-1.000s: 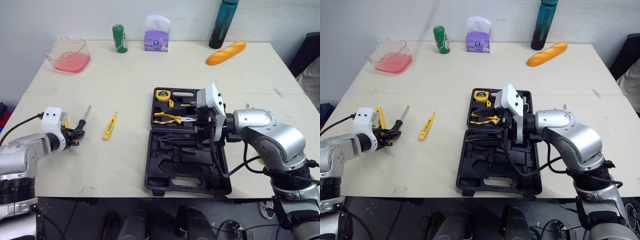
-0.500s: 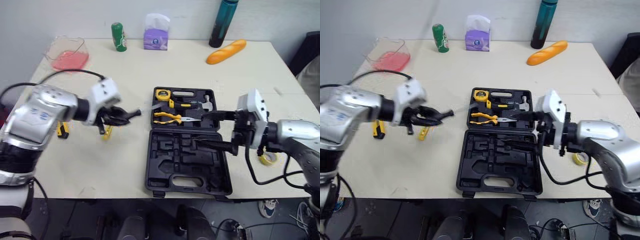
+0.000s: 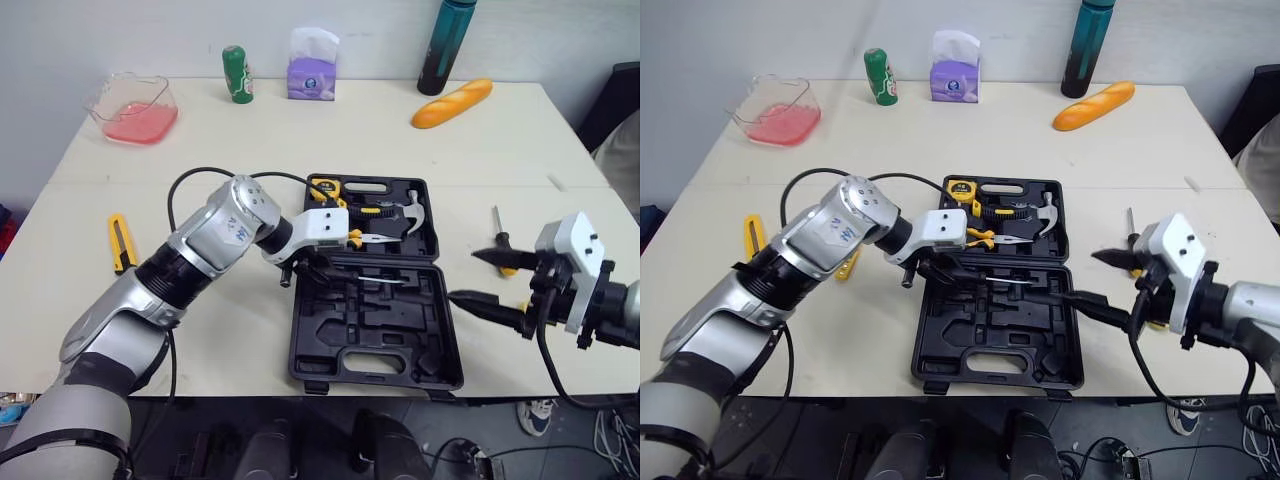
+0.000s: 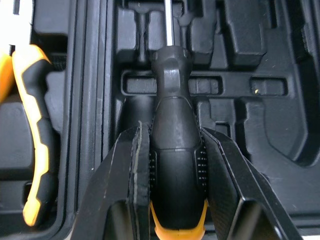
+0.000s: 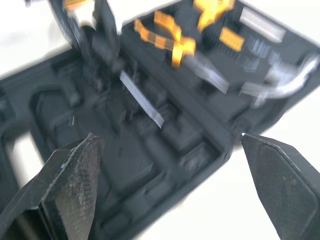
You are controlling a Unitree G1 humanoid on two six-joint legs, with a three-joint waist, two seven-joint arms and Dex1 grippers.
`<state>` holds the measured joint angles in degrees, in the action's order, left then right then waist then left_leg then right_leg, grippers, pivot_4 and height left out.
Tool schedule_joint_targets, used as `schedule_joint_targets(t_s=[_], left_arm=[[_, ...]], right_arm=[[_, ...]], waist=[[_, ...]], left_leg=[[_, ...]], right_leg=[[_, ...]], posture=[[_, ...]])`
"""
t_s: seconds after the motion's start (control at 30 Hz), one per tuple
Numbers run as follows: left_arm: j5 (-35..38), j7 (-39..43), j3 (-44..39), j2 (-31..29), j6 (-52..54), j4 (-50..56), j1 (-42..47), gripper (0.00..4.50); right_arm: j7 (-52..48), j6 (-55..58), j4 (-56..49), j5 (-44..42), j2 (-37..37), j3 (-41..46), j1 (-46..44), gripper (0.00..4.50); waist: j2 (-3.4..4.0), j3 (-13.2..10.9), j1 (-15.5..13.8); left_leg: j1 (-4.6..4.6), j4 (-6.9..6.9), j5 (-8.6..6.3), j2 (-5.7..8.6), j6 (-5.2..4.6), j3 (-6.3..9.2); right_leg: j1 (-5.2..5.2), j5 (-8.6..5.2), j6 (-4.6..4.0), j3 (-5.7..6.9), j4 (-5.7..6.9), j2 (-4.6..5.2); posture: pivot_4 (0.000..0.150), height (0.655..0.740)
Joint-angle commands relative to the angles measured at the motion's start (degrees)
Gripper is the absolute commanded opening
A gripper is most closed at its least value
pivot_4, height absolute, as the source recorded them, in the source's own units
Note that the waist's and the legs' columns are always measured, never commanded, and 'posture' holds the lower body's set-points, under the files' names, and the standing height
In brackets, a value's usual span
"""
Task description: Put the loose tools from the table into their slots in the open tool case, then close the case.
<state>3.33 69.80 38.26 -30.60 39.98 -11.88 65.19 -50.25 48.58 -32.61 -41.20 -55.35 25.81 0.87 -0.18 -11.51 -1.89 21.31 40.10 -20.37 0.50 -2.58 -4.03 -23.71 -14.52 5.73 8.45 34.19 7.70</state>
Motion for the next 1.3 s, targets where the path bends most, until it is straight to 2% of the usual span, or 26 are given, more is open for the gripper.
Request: schedule_joint_targets(t_s=[0.03,0.3,0.7,0.77,0.93,1.03,1.07,1.17,1.3], left_arm=[[-2.21,1.32,-0.49,1.46,-1.40,-1.34,2.32,1.04],[-5.57,1.04,-1.01,5.08,-1.36,-5.31,2.93,1.04],[-7.16,1.30,-1.97,5.63,-1.54,-5.40,2.66,1.04],[-6.35,0.67,-3.29,6.10,-1.16,-4.56,2.44,2.10],[-5.48,0.05,-6.58,5.85,-1.78,-3.27,2.59,4.24],[-2.50,-1.24,-11.85,6.60,-9.03,-4.25,-0.05,4.24],[0.49,-1.22,-15.34,7.58,-12.22,-5.15,-2.05,4.02],[6.09,0.67,-21.25,9.72,-18.68,-7.43,-7.33,2.96],[7.15,-0.54,-23.82,13.29,-26.26,-13.18,-11.35,1.08]], right_arm=[[0.94,-1.58,-2.15,0.89,-0.14,2.47,1.31,4.50],[2.12,-1.78,-4.14,-0.09,0.41,3.20,3.61,4.50],[3.29,-2.24,-3.41,-0.19,0.85,0.61,1.83,4.50],[3.37,-2.23,-3.51,-0.02,0.74,0.41,1.78,4.50],[2.56,-0.77,-4.65,-2.12,-0.66,2.28,1.28,4.50],[2.82,-0.64,-5.13,-3.39,-0.55,2.65,0.86,4.50],[3.12,-0.88,-5.16,-3.57,-0.18,2.43,0.82,4.50],[3.78,-1.24,-5.05,-4.02,0.44,1.83,0.68,4.50],[4.03,-1.45,-4.58,-4.26,0.34,1.04,0.13,4.50]], waist=[[0.00,0.00,-0.02],[0.00,0.00,-0.18],[0.00,0.00,-1.03],[0.00,0.00,-1.07],[0.00,0.00,-1.05],[0.00,0.00,-1.04],[0.02,0.01,-1.02],[0.02,0.01,-0.99],[0.02,0.01,-1.15]], left_leg=[[-0.01,0.01,-0.01,0.00,-0.01,0.00],[-0.01,0.01,-0.01,-0.01,-0.01,0.05],[-0.02,0.09,-0.01,-0.01,-0.01,0.09],[-0.02,0.10,-0.01,-0.01,-0.01,0.10],[-0.01,0.12,-0.01,-0.01,-0.01,0.11],[-0.01,0.11,-0.01,-0.01,-0.01,0.12],[-0.01,0.12,-0.01,-0.02,-0.01,0.13],[-0.05,0.11,-0.01,-0.03,-0.01,0.14],[-0.06,0.17,-0.01,-0.02,-0.01,0.11]], right_leg=[[0.00,0.00,0.01,-0.01,0.00,0.00],[0.01,0.01,0.00,0.00,0.00,0.00],[0.05,0.01,-0.01,-0.14,0.02,0.01],[0.05,0.02,-0.01,-0.18,0.02,0.01],[0.06,0.02,-0.01,-0.20,0.03,0.01],[0.06,0.02,-0.01,-0.19,0.01,0.01],[0.06,0.02,-0.01,-0.21,0.02,0.01],[0.10,0.02,-0.02,-0.35,0.01,0.04],[0.10,0.03,-0.03,-0.33,0.04,0.01]], posture=[[0.150,0.7348],[0.150,0.7348],[0.150,0.7348],[0.150,0.7348],[0.150,0.7348],[0.150,0.7348],[0.150,0.7348],[0.150,0.7348],[0.150,0.7348]])
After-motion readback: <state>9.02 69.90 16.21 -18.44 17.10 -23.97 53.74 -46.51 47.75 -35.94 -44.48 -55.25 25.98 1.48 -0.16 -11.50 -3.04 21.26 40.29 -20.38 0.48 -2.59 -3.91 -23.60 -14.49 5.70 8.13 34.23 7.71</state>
